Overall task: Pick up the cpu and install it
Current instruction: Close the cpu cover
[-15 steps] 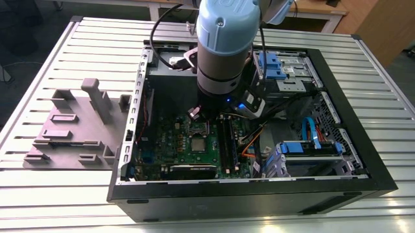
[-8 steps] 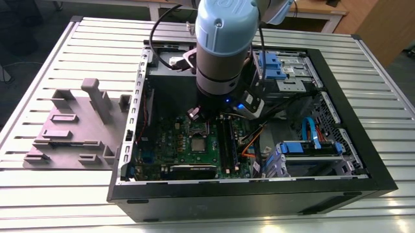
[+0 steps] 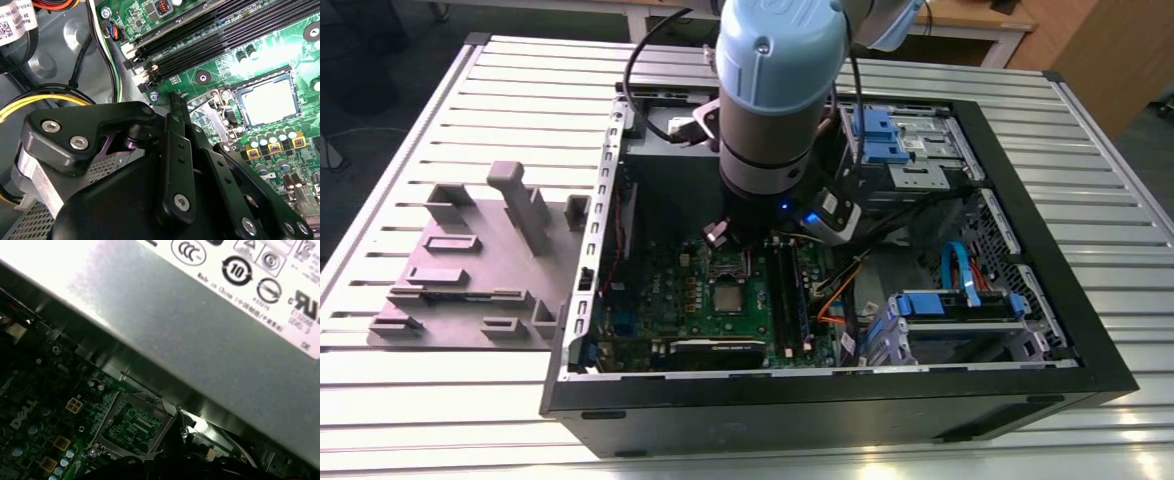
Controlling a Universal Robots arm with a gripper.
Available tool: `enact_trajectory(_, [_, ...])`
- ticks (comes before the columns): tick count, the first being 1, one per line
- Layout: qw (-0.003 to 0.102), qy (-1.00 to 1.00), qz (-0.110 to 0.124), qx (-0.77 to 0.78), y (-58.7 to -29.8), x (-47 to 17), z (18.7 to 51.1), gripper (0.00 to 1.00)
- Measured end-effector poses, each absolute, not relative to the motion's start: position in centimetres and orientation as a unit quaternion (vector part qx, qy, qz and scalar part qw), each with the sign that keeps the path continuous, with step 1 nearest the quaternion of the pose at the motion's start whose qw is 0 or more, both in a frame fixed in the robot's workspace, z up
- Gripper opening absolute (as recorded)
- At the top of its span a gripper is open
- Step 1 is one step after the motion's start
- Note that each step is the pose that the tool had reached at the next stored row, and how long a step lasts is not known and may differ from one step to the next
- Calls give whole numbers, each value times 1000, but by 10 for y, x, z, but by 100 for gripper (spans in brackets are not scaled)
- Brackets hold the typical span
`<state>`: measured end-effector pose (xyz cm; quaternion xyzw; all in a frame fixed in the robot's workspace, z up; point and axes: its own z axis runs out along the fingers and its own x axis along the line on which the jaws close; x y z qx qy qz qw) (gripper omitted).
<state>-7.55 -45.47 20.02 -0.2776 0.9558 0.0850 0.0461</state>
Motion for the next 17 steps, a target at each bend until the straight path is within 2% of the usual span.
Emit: enact_trajectory(17, [46,956,85,-277,-458,-75,214,10])
